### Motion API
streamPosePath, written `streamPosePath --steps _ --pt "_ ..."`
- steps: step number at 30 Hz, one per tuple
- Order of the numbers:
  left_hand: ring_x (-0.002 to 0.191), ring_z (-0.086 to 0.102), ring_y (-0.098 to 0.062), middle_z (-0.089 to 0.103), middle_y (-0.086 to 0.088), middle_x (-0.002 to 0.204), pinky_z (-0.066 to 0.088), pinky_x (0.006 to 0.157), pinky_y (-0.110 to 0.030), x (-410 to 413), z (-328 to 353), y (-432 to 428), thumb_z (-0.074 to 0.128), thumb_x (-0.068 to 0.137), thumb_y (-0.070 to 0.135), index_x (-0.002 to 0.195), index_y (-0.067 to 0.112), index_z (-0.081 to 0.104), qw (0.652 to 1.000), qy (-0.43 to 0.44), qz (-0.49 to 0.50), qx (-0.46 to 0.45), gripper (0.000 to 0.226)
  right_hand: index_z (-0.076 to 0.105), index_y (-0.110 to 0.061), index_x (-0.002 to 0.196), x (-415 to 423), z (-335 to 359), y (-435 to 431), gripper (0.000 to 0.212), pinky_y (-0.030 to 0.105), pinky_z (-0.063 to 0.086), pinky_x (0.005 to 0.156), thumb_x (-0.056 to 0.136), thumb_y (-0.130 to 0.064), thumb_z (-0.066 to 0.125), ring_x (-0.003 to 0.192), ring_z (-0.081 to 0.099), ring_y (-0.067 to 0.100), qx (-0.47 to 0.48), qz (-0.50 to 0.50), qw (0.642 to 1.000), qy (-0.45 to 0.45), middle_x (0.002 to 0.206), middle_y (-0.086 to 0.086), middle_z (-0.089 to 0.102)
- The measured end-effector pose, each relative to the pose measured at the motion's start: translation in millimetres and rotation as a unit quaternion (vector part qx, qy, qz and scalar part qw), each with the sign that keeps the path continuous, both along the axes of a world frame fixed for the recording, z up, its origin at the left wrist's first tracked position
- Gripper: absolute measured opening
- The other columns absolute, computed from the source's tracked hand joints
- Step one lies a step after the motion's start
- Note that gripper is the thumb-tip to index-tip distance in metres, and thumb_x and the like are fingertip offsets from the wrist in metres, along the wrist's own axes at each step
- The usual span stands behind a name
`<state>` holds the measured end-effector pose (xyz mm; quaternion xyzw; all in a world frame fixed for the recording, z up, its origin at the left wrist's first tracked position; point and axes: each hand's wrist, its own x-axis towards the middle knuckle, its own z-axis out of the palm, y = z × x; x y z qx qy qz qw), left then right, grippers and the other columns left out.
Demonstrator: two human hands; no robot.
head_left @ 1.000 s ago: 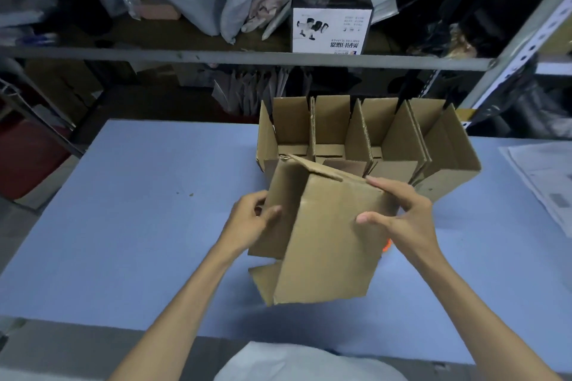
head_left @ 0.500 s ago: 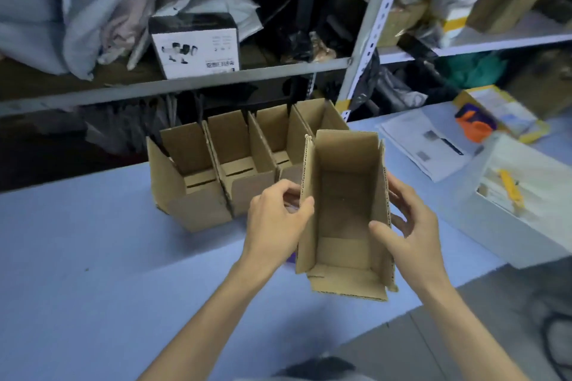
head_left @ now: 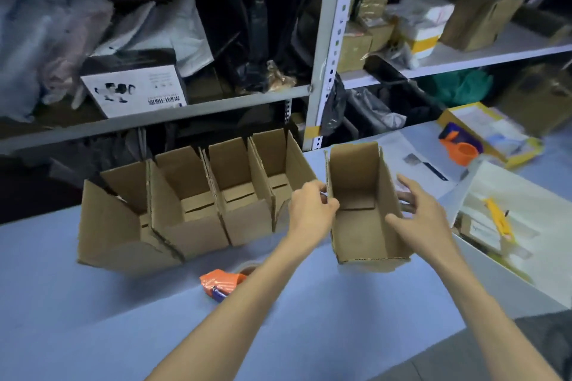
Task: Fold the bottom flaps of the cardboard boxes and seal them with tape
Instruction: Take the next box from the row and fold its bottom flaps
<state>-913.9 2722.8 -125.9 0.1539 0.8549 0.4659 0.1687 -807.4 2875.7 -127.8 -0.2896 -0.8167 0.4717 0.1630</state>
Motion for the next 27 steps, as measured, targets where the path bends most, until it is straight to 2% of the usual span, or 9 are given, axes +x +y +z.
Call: streamPosePath --steps 2,5,8,11,15,22,24,26,27 --pt "0.088 0.061 -0.028 0.070 -0.011 0.084 0.049 0.078 -0.038 -13 -8 29 0.053 0.084 0.009 0.097 0.004 0.065 0.999 -0.006 0.044 -0.004 0.018 0.044 -0.024 0.138 -18 -8 27 0.070 0.019 0.043 0.076 0.076 0.007 0.055 0.102 0.058 0.009 0.002 0.044 0.999 -0.011 0.118 -0.006 0.056" --pt "0.101 0.063 -0.026 0.071 -0.010 0.097 0.051 0.088 -0.037 -35 -19 69 0.056 0.088 0.012 0.120 0.005 0.060 0.996 -0.027 0.088 -0.001 0.033 0.055 -0.017 0.128 -49 -19 63 0.066 0.033 0.047 0.081 0.073 0.016 0.041 0.105 0.058 0.023 0.071 0.112 0.991 0.005 0.113 0.000 0.062" --pt "0.104 0.063 -0.022 0.068 -0.009 0.108 0.050 0.089 -0.031 -50 -30 102 0.063 0.083 0.004 0.119 0.006 0.058 0.994 -0.027 0.108 -0.006 0.037 0.046 -0.018 0.139 -83 -36 94 0.067 0.043 0.049 0.085 0.080 0.014 0.036 0.105 0.058 0.026 0.037 0.111 0.993 -0.005 0.120 0.006 0.060" --pt "0.113 0.056 -0.025 0.062 -0.012 0.117 0.047 0.097 -0.040 -58 -40 123 0.057 0.078 -0.008 0.119 0.003 0.058 0.993 0.018 0.113 -0.030 0.043 0.042 -0.017 0.142 -111 -54 113 0.063 0.040 0.047 0.093 0.085 0.010 0.036 0.108 0.055 0.020 -0.004 0.120 0.993 0.000 0.131 0.008 0.056" --pt "0.117 0.052 -0.027 0.058 -0.013 0.124 0.042 0.101 -0.039 -67 -50 137 0.050 0.081 -0.013 0.130 0.003 0.051 0.988 0.058 0.105 -0.101 0.052 0.039 -0.019 0.144 -132 -80 123 0.053 0.041 0.045 0.099 0.094 -0.003 0.041 0.119 0.053 0.020 -0.044 0.125 0.991 -0.027 0.138 0.005 0.052" --pt "0.123 0.049 -0.028 0.054 -0.015 0.131 0.038 0.104 -0.035 -83 -55 148 0.044 0.087 -0.011 0.142 0.004 0.041 0.982 0.064 0.108 -0.143 0.057 0.045 -0.021 0.141 -156 -90 137 0.049 0.031 0.048 0.088 0.094 -0.007 0.042 0.113 0.055 0.016 -0.081 0.129 0.988 -0.017 0.133 0.000 0.055" --pt "0.124 0.048 -0.028 0.049 -0.014 0.135 0.039 0.104 -0.035 -84 -52 150 0.048 0.092 -0.006 0.147 0.007 0.032 0.984 0.058 0.096 -0.141 0.059 0.043 -0.019 0.141 -160 -92 141 0.050 0.032 0.047 0.088 0.093 -0.005 0.040 0.112 0.055 0.019 -0.074 0.131 0.988 -0.033 0.134 0.003 0.055" --pt "0.124 0.047 -0.024 0.043 -0.011 0.139 0.040 0.103 -0.033 -81 -46 147 0.055 0.094 0.004 0.152 0.010 0.020 0.987 0.069 0.093 -0.114 0.068 0.038 -0.014 0.144 -162 -95 145 0.053 0.030 0.044 0.081 0.093 -0.001 0.040 0.102 0.052 0.018 -0.061 0.121 0.989 -0.061 0.132 0.008 0.054" --pt "0.122 0.047 -0.022 0.041 -0.010 0.139 0.039 0.100 -0.030 -78 -42 142 0.058 0.094 0.010 0.152 0.012 0.020 0.986 0.091 0.100 -0.097 0.069 0.035 -0.012 0.145 -163 -96 146 0.053 0.029 0.041 0.078 0.093 -0.002 0.042 0.097 0.050 0.016 -0.054 0.116 0.989 -0.071 0.130 0.009 0.055"
